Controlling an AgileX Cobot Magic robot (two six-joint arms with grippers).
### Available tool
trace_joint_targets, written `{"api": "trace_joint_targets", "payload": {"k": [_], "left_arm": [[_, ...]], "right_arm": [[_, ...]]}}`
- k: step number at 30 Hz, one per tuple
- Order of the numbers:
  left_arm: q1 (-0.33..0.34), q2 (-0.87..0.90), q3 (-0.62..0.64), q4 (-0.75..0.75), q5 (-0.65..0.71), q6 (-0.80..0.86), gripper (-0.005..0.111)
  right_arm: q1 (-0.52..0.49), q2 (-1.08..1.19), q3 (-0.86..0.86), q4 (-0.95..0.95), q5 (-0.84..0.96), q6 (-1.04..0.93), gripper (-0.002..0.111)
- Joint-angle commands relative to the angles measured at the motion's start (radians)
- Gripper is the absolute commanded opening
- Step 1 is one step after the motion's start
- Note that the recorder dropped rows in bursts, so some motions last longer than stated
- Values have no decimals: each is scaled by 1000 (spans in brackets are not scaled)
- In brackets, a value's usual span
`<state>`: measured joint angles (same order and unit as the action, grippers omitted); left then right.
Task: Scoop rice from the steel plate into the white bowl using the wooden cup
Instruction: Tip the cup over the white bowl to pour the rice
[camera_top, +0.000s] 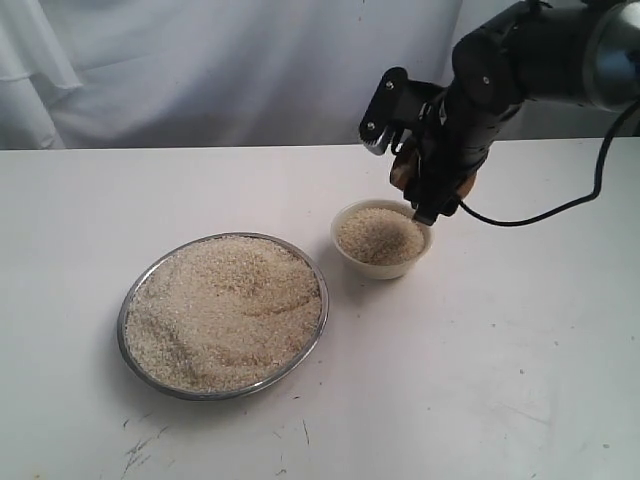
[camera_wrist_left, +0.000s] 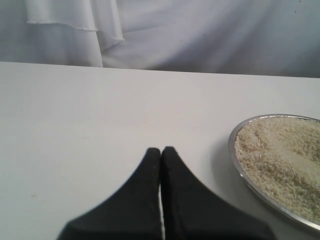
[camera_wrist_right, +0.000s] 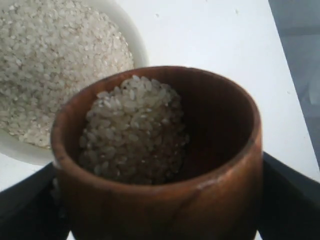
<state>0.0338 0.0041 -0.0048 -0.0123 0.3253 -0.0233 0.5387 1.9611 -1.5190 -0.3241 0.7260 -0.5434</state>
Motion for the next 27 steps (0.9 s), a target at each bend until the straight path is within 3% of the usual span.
{"api": "trace_joint_targets", "payload": {"k": [1, 22, 27], "left_arm": [[-3, -4, 5, 0, -6, 0, 0], [-3, -4, 5, 0, -6, 0, 0], [-3, -4, 5, 0, -6, 0, 0]], "right_arm": [[29, 21, 4, -54, -20, -21, 0], [100, 73, 4, -285, 4, 2, 0], [131, 123, 4, -460, 12, 151, 0]]}}
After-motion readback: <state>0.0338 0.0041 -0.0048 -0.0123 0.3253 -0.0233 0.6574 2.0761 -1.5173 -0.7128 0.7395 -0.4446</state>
